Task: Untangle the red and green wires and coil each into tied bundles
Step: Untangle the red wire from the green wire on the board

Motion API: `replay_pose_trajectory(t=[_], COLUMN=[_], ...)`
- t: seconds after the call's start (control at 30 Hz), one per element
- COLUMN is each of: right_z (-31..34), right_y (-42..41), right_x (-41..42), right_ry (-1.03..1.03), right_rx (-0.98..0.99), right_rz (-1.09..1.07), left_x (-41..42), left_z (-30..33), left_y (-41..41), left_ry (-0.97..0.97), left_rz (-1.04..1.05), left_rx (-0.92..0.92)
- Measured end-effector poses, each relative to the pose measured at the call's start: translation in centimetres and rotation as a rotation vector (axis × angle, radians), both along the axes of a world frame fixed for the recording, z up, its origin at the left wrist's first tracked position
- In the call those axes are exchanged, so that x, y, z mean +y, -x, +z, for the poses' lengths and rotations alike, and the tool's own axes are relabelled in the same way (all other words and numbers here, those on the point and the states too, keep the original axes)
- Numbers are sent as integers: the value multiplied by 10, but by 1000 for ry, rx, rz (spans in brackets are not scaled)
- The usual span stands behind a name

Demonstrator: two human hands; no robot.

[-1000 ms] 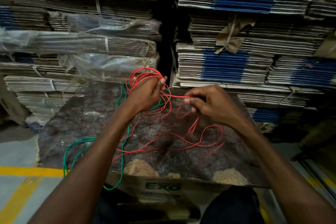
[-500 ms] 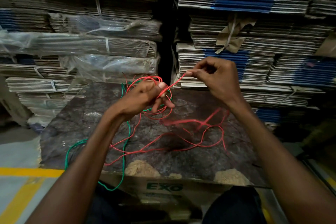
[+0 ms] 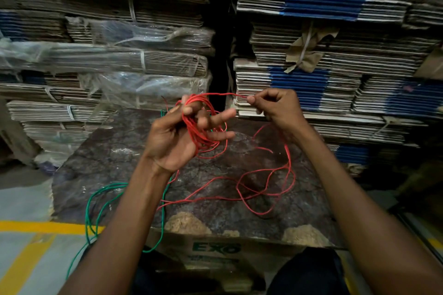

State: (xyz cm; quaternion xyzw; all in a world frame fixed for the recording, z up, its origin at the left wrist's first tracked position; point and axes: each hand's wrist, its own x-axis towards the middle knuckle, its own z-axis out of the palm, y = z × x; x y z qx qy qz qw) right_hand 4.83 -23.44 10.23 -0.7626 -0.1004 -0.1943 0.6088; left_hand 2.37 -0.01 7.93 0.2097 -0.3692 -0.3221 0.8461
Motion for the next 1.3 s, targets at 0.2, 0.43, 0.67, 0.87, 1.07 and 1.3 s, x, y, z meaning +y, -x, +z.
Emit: replay_pose_trajectory(t=[0.2,0.43,0.67,0.87,1.07,1.3], right_z=[-34,-41,-33,-22,3,17], right_y=[2,35,57,60,60,43], right_x=[15,42,34,17,5,-11], right_ry=[26,167,350,459,692,979], right_rx=[203,276,362,138,-137,-457], right_rz=[23,248,311,203,7,-148], left_x=[-2,1,-5,-22,-30,-30], left_z=[16,34,33,20,13,9], left_y=[-9,-33,-53,-37,-40,-30], left_ry=[71,41,-282,-950,-1348,-1364], left_rz=[195,494,1017,1283,1236,911], left_rx=[33,7,-115,-670,-1039,-1032])
